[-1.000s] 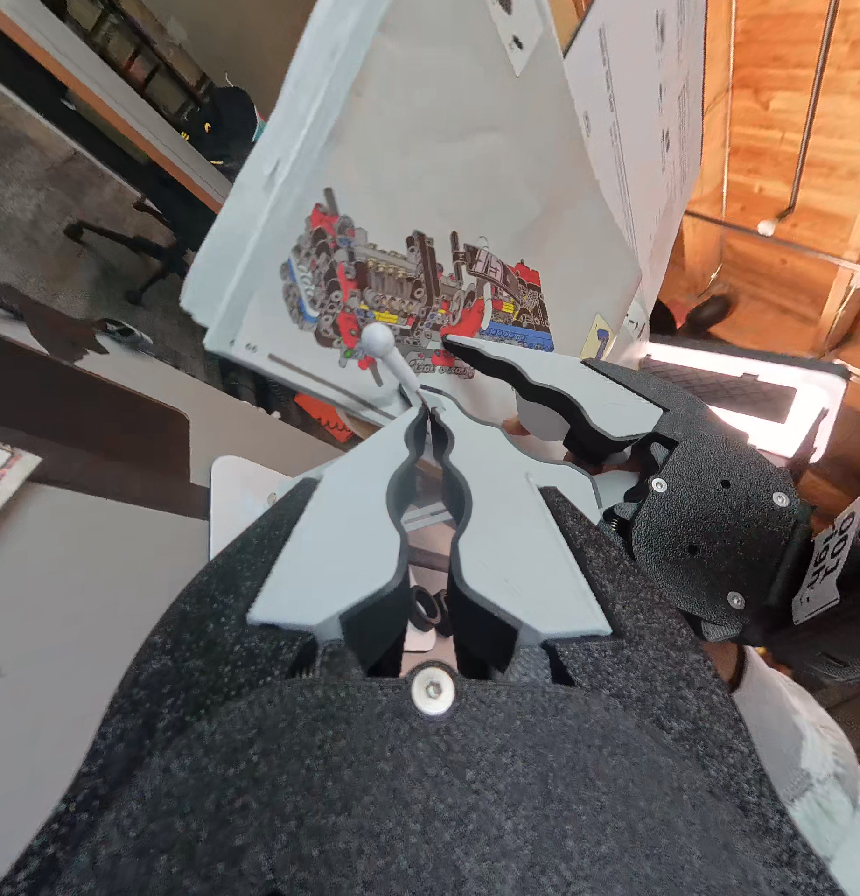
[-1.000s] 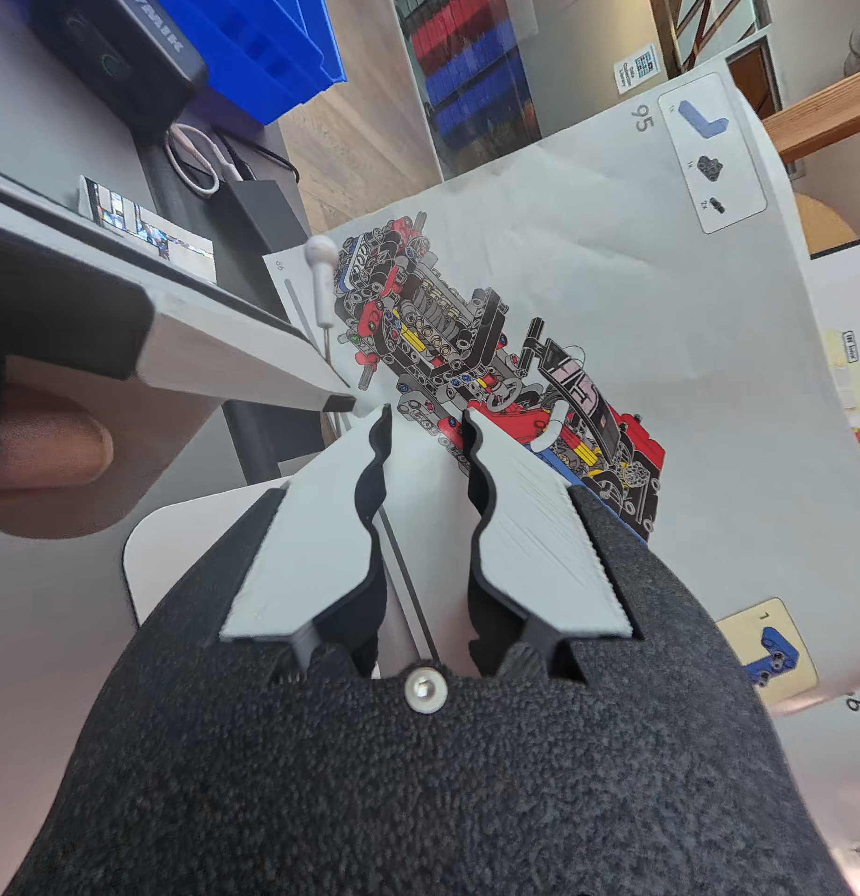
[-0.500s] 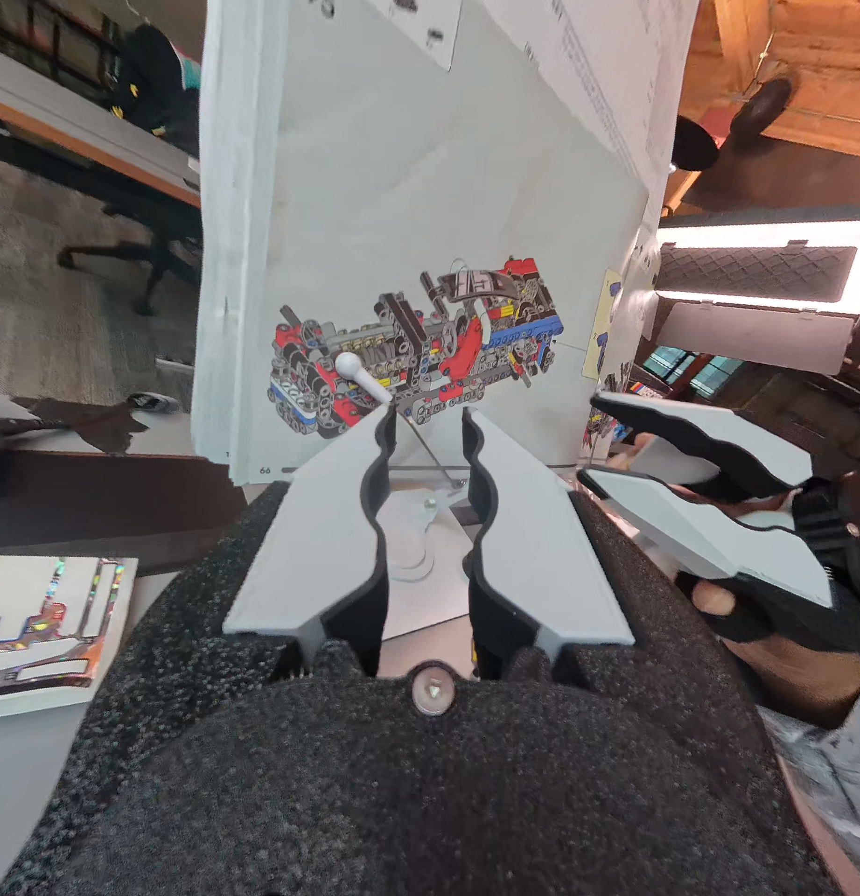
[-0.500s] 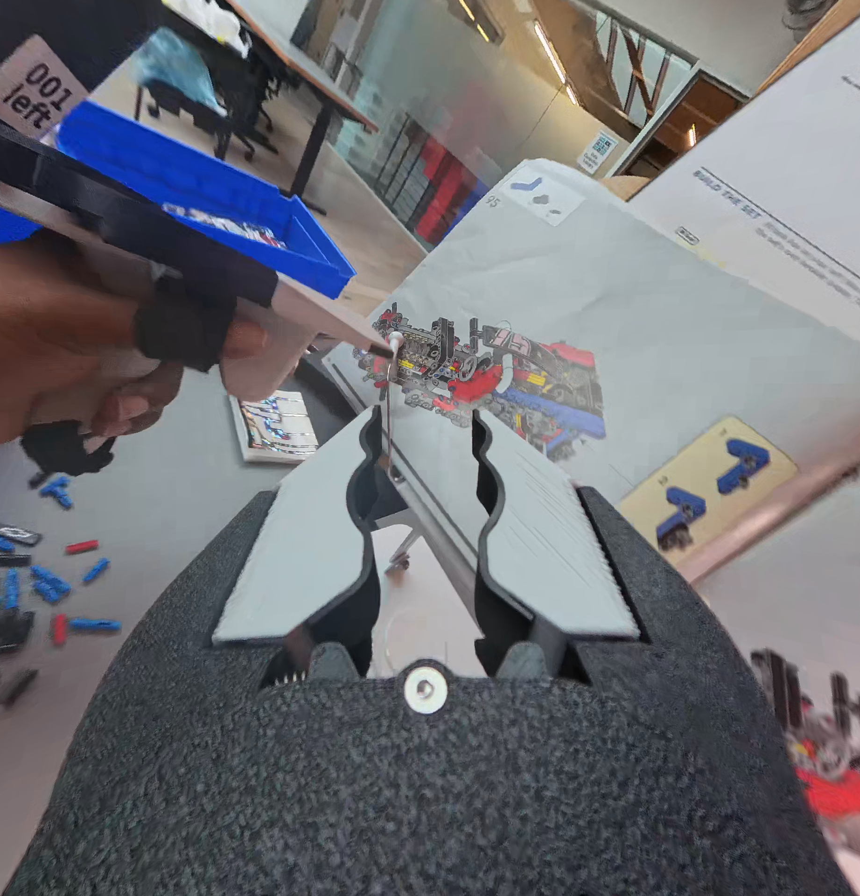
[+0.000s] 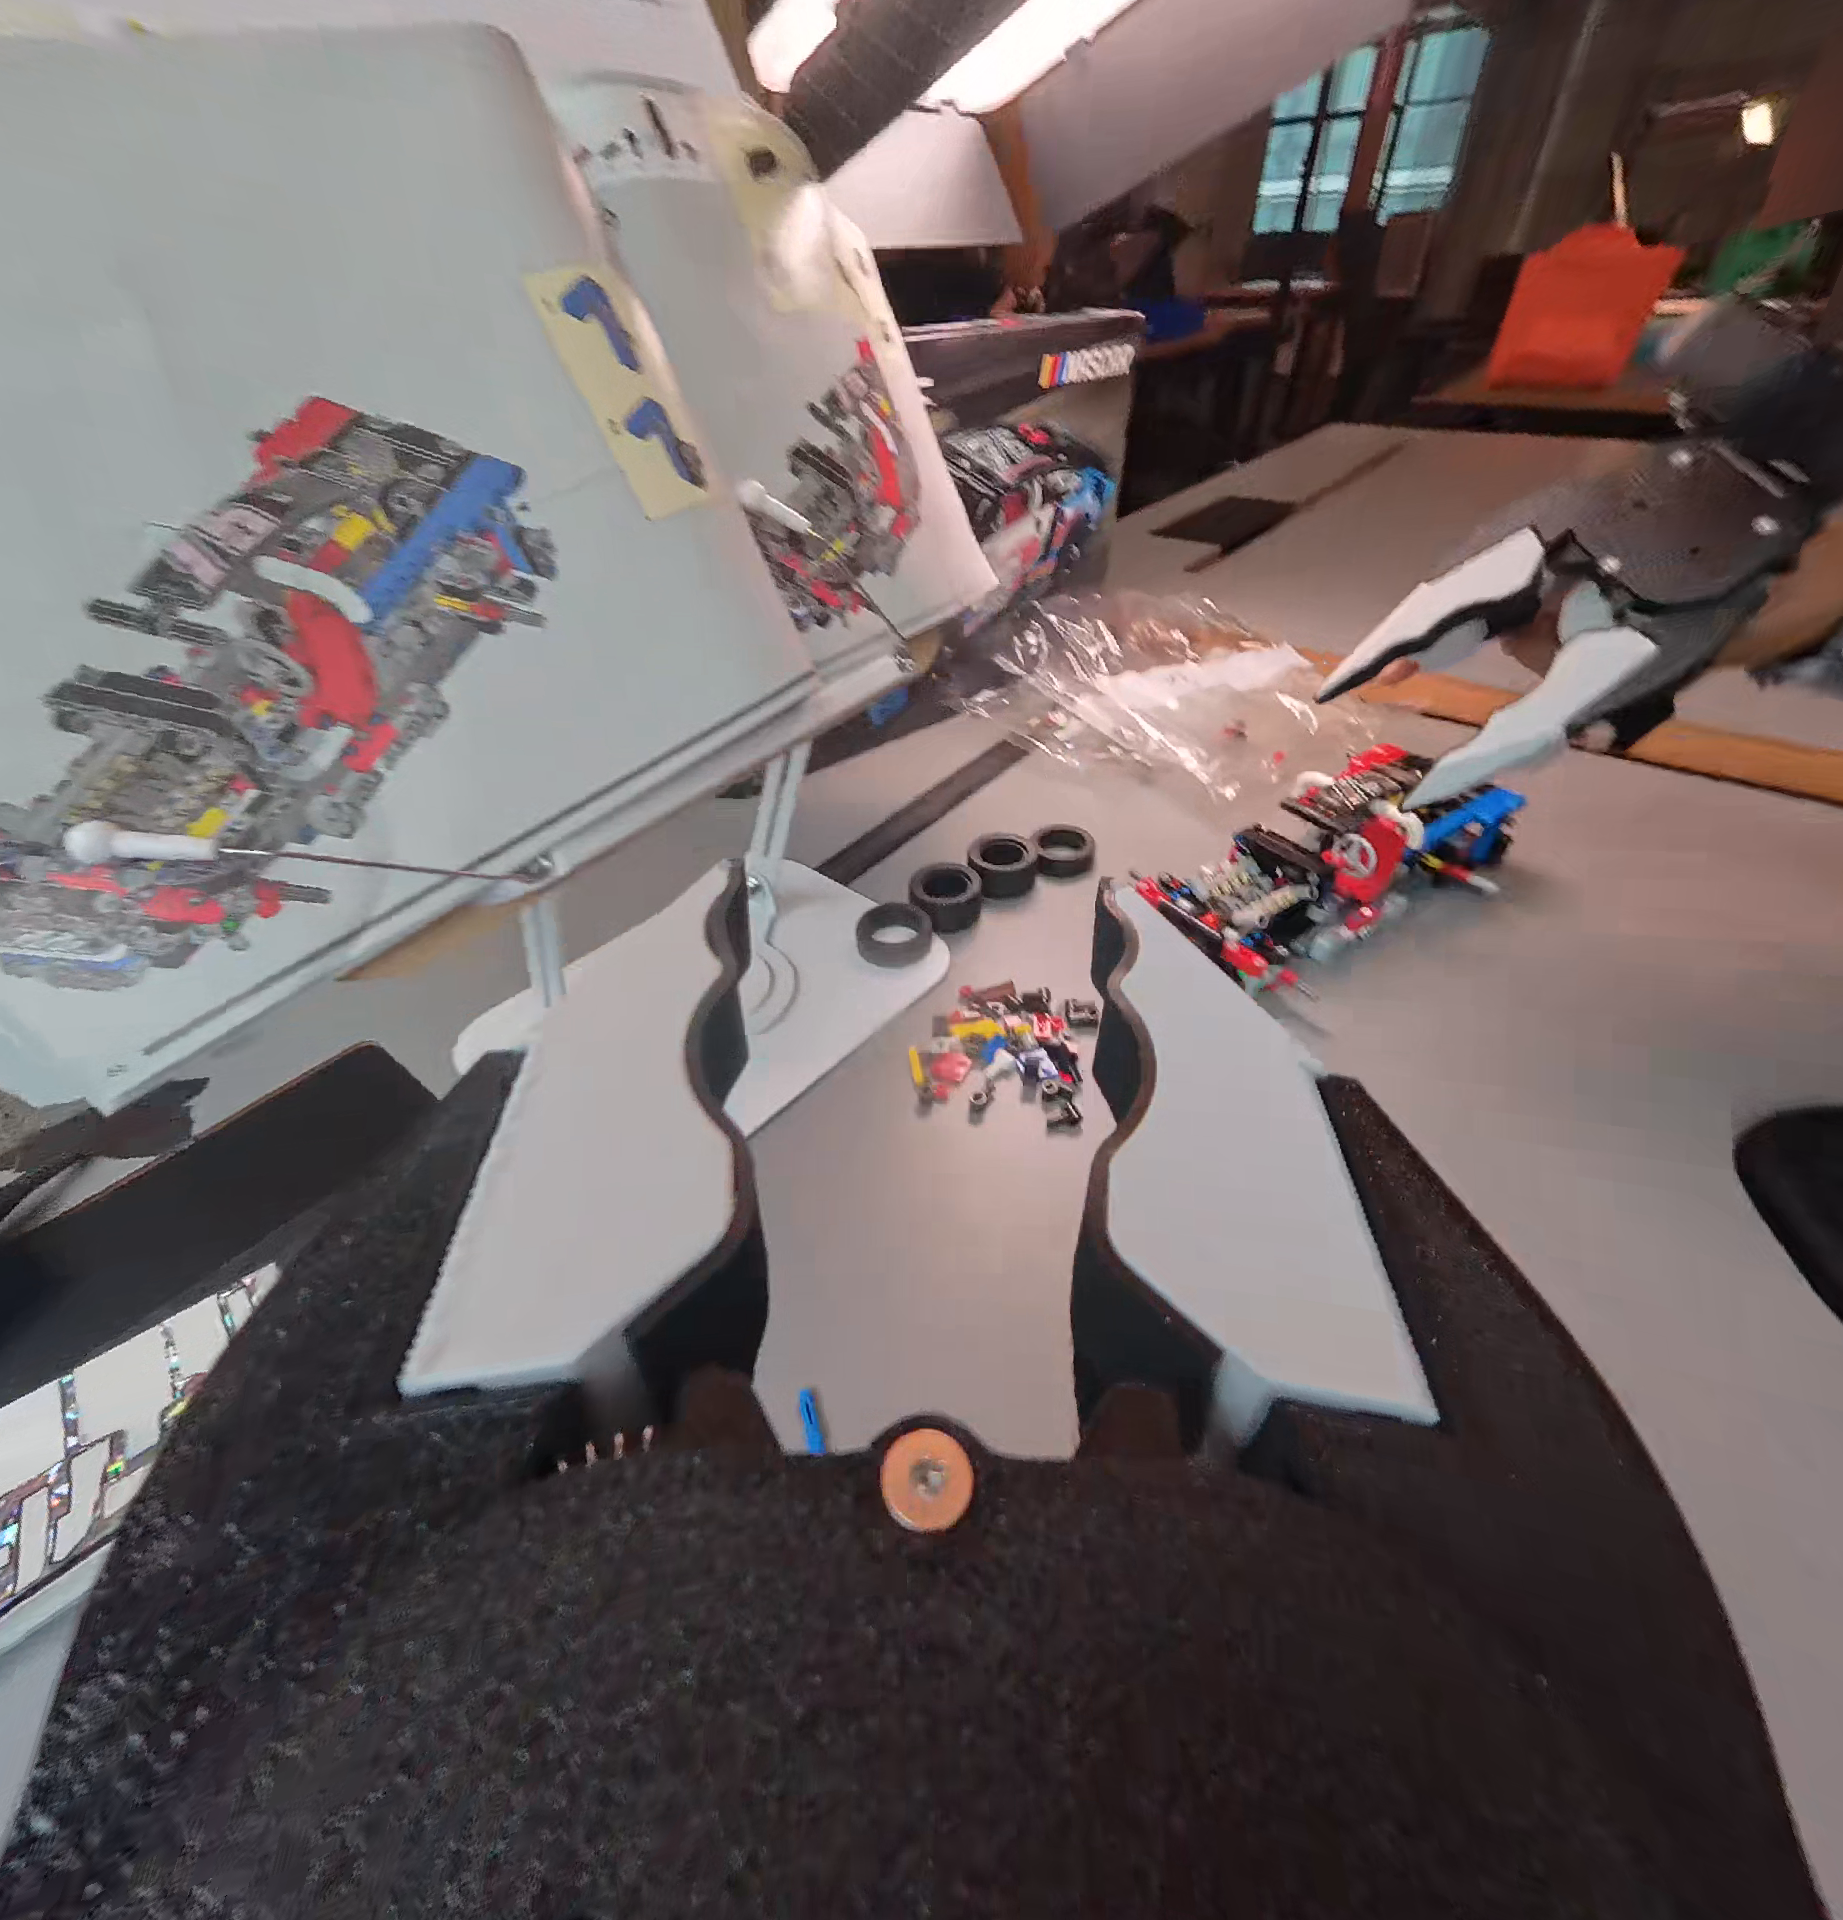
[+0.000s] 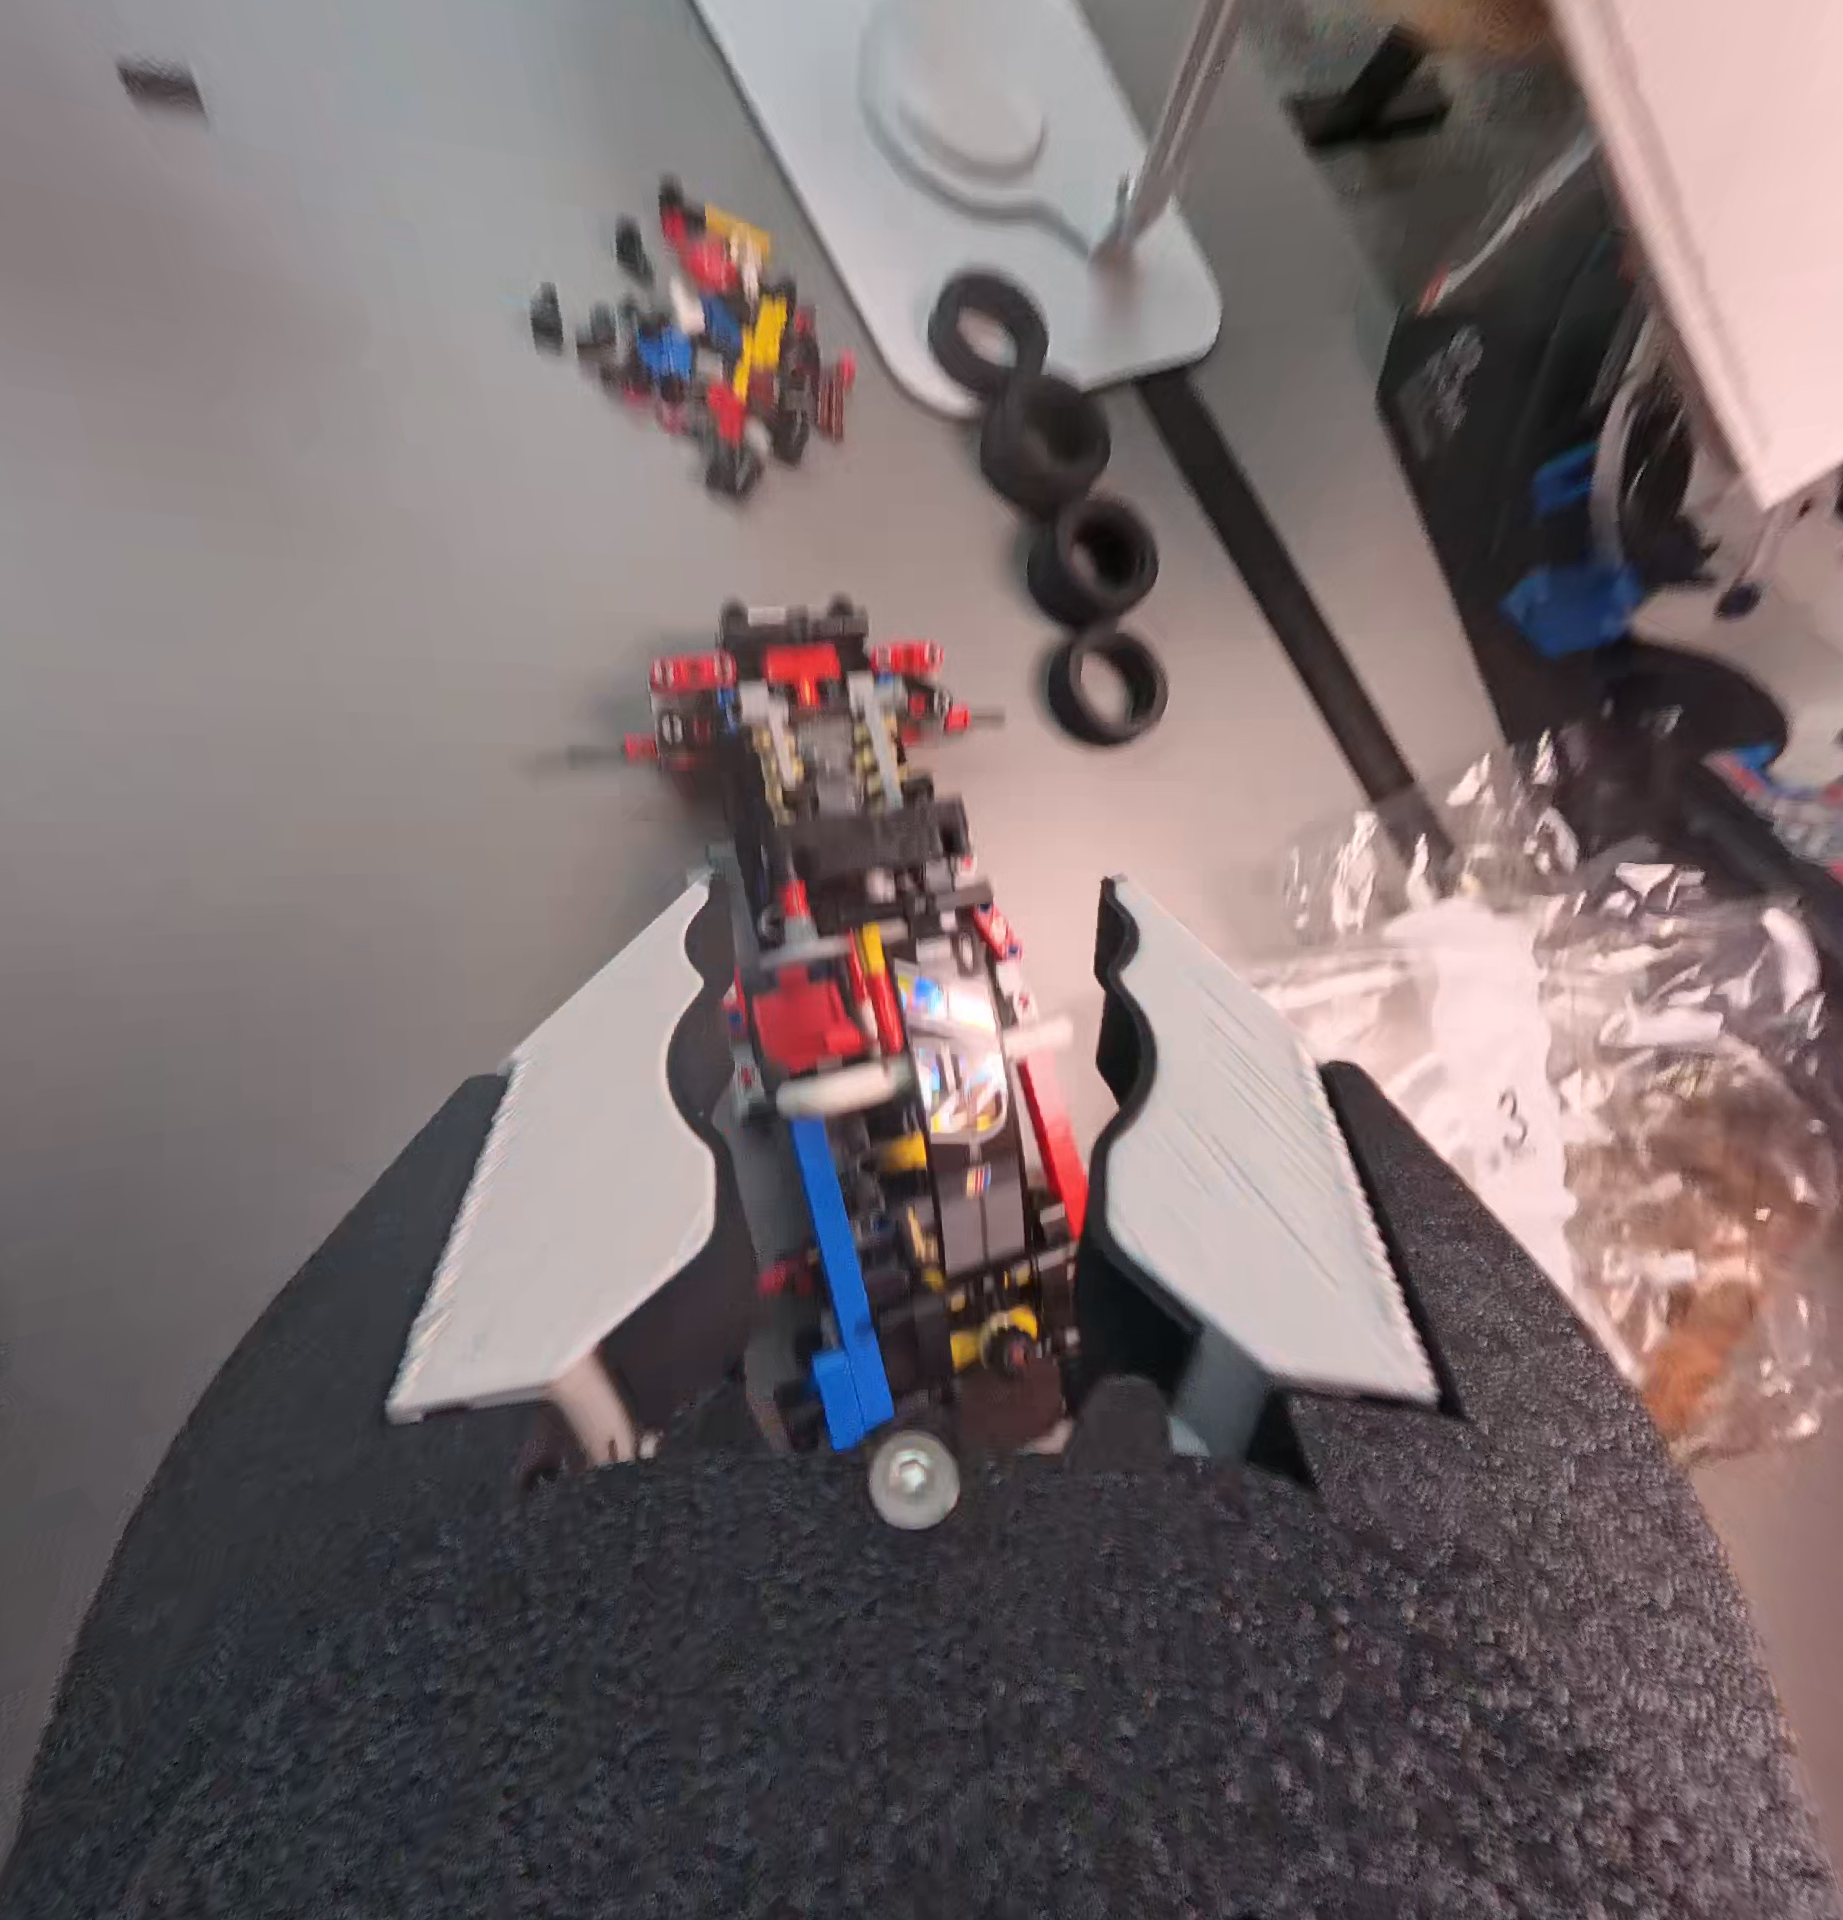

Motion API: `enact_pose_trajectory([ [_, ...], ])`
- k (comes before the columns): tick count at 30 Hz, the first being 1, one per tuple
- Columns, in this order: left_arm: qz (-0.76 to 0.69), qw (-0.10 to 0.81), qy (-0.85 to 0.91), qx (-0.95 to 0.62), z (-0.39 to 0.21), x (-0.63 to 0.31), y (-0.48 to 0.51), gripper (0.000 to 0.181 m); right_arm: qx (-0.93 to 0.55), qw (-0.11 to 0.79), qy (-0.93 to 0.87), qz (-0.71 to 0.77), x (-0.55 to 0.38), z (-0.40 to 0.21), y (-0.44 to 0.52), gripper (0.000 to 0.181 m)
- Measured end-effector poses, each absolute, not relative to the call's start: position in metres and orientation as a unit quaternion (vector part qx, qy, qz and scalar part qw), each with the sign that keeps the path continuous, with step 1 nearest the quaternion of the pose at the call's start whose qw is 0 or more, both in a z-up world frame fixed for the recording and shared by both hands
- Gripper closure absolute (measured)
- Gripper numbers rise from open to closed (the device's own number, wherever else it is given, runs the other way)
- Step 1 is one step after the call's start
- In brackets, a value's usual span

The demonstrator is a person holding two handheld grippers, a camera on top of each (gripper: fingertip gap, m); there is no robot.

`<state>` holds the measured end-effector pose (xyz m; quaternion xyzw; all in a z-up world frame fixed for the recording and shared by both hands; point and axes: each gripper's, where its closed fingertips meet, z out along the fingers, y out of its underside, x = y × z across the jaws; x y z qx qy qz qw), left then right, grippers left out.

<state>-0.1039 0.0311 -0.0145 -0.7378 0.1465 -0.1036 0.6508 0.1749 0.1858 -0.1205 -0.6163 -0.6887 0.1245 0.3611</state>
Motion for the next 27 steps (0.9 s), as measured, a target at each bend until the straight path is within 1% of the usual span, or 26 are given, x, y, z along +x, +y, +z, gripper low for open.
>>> enact_pose_trajectory([
  [2, -0.115, 0.641, 0.181, -0.737, -0.030, -0.086, 0.017, 0.116, -0.639, 0.304, -0.699, 0.104, 0.209, -0.139, 0.194, 0.104],
  [4, -0.132, 0.637, 0.192, -0.735, -0.044, -0.073, 0.005, 0.109, -0.656, 0.264, -0.700, 0.102, 0.227, -0.151, 0.201, 0.098],
  [7, -0.152, 0.636, 0.179, -0.735, -0.061, -0.063, -0.003, 0.089, -0.657, 0.215, -0.717, 0.092, 0.228, -0.167, 0.205, 0.087],
  [9, -0.173, 0.627, 0.176, -0.739, -0.070, -0.056, -0.005, 0.084, -0.644, 0.185, -0.738, 0.084, 0.216, -0.181, 0.203, 0.083],
  [10, -0.190, 0.624, 0.174, -0.738, -0.072, -0.051, -0.006, 0.086, -0.639, 0.169, -0.746, 0.077, 0.209, -0.189, 0.202, 0.083],
  [12, -0.227, 0.606, 0.180, -0.740, -0.077, -0.041, -0.011, 0.106, -0.628, 0.145, -0.763, 0.047, 0.202, -0.199, 0.207, 0.092],
  [14, -0.242, 0.594, 0.193, -0.743, -0.081, -0.033, -0.017, 0.120, -0.619, 0.128, -0.772, 0.066, 0.192, -0.190, 0.202, 0.101],
  [15, -0.245, 0.588, 0.201, -0.744, -0.084, -0.029, -0.020, 0.124, -0.618, 0.111, -0.772, 0.098, 0.186, -0.184, 0.191, 0.105],
  [16, -0.244, 0.581, 0.208, -0.748, -0.088, -0.026, -0.022, 0.124, -0.613, 0.090, -0.777, 0.116, 0.182, -0.183, 0.180, 0.109],
  [18, -0.237, 0.562, 0.221, -0.761, -0.102, -0.021, -0.025, 0.114, -0.590, 0.055, -0.796, 0.119, 0.177, -0.187, 0.157, 0.110],
  [19, -0.235, 0.556, 0.228, -0.764, -0.108, -0.018, -0.025, 0.110, -0.576, 0.052, -0.808, 0.118, 0.171, -0.187, 0.148, 0.110],
  [21, -0.248, 0.543, 0.237, -0.767, -0.117, -0.007, -0.028, 0.099, -0.562, 0.034, -0.812, 0.152, 0.156, -0.180, 0.122, 0.111],
  [24, -0.271, 0.506, 0.263, -0.776, -0.131, 0.018, -0.035, 0.084, -0.522, -0.016, -0.829, 0.201, 0.138, -0.174, 0.071, 0.111],
  [27, -0.314, 0.457, 0.305, -0.775, -0.140, 0.051, -0.053, 0.059, -0.473, -0.090, -0.839, 0.255, 0.124, -0.168, 0.014, 0.111],
])
